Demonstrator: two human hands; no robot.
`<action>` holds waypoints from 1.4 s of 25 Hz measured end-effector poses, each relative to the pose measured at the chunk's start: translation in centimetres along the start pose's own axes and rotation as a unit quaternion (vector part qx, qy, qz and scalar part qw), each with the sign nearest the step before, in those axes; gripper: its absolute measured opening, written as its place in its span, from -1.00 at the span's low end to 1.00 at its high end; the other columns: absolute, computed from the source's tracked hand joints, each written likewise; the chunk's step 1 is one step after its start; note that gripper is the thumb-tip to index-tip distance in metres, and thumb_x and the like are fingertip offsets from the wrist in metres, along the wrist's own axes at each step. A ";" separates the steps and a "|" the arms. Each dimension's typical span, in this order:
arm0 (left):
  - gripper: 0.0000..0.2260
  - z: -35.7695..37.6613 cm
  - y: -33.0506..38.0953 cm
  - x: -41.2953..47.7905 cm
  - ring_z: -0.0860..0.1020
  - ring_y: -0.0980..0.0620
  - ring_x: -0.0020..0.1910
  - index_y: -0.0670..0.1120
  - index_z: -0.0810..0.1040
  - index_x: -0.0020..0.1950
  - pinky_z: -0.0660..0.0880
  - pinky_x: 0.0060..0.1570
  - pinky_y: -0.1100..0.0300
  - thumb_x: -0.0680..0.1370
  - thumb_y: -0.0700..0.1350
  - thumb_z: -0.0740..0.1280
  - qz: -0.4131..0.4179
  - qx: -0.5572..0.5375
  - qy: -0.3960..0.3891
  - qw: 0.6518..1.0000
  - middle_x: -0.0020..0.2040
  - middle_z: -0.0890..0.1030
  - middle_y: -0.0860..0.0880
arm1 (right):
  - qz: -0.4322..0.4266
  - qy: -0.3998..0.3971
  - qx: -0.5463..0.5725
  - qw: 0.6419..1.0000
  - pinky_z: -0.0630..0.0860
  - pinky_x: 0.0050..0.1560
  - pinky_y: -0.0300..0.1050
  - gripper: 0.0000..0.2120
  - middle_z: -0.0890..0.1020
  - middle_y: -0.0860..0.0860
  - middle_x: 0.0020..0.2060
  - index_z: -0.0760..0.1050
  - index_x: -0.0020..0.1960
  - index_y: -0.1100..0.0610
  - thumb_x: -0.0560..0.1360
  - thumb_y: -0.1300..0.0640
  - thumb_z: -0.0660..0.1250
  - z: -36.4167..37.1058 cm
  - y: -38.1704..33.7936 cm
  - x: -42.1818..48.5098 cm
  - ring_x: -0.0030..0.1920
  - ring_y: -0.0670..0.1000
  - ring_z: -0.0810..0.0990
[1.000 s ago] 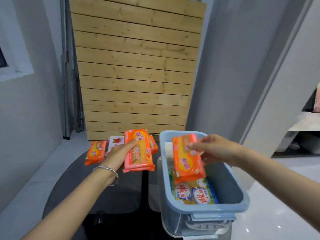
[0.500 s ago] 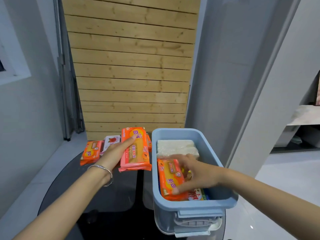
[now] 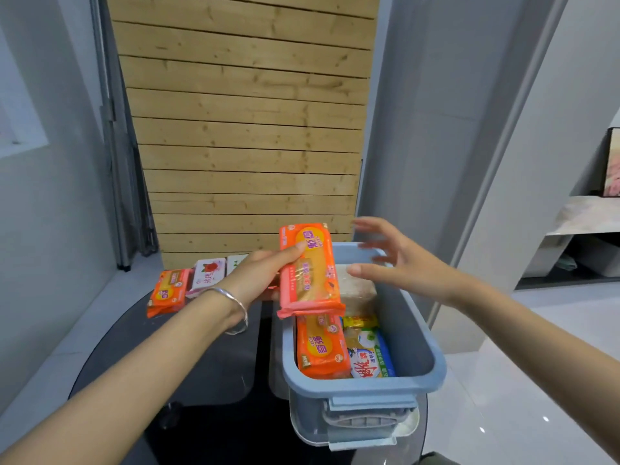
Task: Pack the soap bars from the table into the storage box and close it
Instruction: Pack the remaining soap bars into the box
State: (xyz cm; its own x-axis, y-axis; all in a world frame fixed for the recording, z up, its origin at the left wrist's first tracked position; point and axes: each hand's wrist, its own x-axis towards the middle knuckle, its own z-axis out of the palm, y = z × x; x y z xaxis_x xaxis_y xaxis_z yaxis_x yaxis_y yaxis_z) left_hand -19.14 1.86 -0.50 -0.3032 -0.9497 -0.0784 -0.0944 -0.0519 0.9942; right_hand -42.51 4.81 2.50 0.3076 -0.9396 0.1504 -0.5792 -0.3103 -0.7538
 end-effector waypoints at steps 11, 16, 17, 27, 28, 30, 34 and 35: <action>-0.67 4.1 -1.0 1.8 0.60 0.01 -0.04 0.06 0.58 -0.03 0.54 0.01 0.10 0.50 0.25 0.18 0.064 0.355 -0.101 0.927 -0.06 0.65 0.02 | -0.054 -0.124 -0.239 0.962 0.33 0.35 -0.19 -0.03 0.29 -0.18 0.31 0.05 0.44 -0.25 0.19 -0.26 0.52 0.5 2.8 -1.5 0.32 -0.15 0.29; -0.21 1.6 -3.6 2.2 0.01 -0.02 0.52 0.00 0.01 0.52 0.05 0.46 0.01 0.44 0.11 0.37 0.101 0.438 0.006 0.893 0.55 0.04 -0.01 | -0.029 -0.161 -0.314 0.935 0.16 0.41 -0.15 -0.01 0.36 -0.17 0.33 0.08 0.41 -0.23 0.12 -0.38 0.47 1.6 4.8 -1.6 0.32 -0.09 0.30; -0.18 1.5 -4.1 2.2 0.00 -0.02 0.53 -0.02 -0.04 0.53 0.07 0.46 0.02 0.43 0.06 0.40 0.078 0.385 0.001 0.920 0.56 0.01 -0.01 | -0.027 -0.173 -0.327 0.929 0.10 0.43 -0.13 -0.02 0.36 -0.17 0.35 0.07 0.42 -0.23 0.13 -0.39 0.46 2.1 5.0 -1.3 0.35 -0.07 0.29; -0.46 1.3 -6.5 2.5 0.60 0.18 -0.20 0.06 0.26 0.42 0.50 -0.43 0.41 0.48 -0.21 0.33 0.002 0.090 0.015 0.996 -0.06 0.58 0.10 | -0.049 -0.211 -0.398 0.891 -0.06 0.49 -0.06 -0.20 0.27 -0.18 0.48 0.13 0.46 -0.29 0.29 -0.44 0.28 3.4 4.9 -1.0 0.49 -0.04 0.18; -0.46 1.2 -6.4 2.4 0.60 0.18 -0.17 0.08 0.26 0.41 0.51 -0.38 0.39 0.48 -0.18 0.34 0.004 0.089 0.009 0.996 -0.02 0.59 0.09 | -0.051 -0.225 -0.412 0.882 -0.10 0.52 0.00 -0.23 0.23 -0.17 0.50 0.11 0.47 -0.29 0.33 -0.41 0.27 3.7 4.7 -0.9 0.51 -0.04 0.14; -0.52 0.4 -6.3 2.3 0.60 0.20 -0.04 0.14 0.30 0.36 0.56 -0.20 0.31 0.49 -0.05 0.35 0.009 0.085 -0.008 0.996 0.16 0.57 0.05 | -0.032 -0.252 -0.408 0.877 -0.12 0.52 0.01 -0.27 0.24 -0.15 0.51 0.13 0.47 -0.29 0.37 -0.36 0.28 3.7 4.2 -0.5 0.52 -0.05 0.13; -0.49 -4.9 -7.4 3.5 0.37 0.01 0.37 0.04 0.29 0.43 0.33 0.37 -0.02 0.51 0.13 0.25 -0.013 0.117 0.074 0.990 0.42 0.37 0.00 | -0.016 -0.227 -0.270 0.936 0.27 0.44 -0.07 -0.44 0.45 -0.15 0.35 0.37 0.37 -0.21 0.39 -0.27 0.34 2.5 2.5 1.4 0.35 -0.11 0.39; -0.50 -6.6 -7.8 4.0 0.36 -0.01 0.38 -0.01 0.29 0.44 0.31 0.38 0.00 0.52 0.08 0.26 -0.014 0.129 0.110 0.985 0.42 0.38 -0.04 | -0.018 -0.181 -0.220 0.958 0.35 0.39 -0.10 -0.49 0.48 -0.17 0.30 0.41 0.33 -0.18 0.41 -0.21 0.37 2.2 1.9 2.4 0.30 -0.16 0.43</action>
State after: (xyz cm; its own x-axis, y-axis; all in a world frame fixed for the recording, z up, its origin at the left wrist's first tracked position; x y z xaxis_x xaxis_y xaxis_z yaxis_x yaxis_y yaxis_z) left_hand -13.32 -3.60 -8.03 -0.0874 -0.9944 -0.0598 -0.3467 -0.0259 0.9376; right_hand -41.25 2.32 -0.02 0.5285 -0.8403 -0.1207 -0.8012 -0.4468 -0.3980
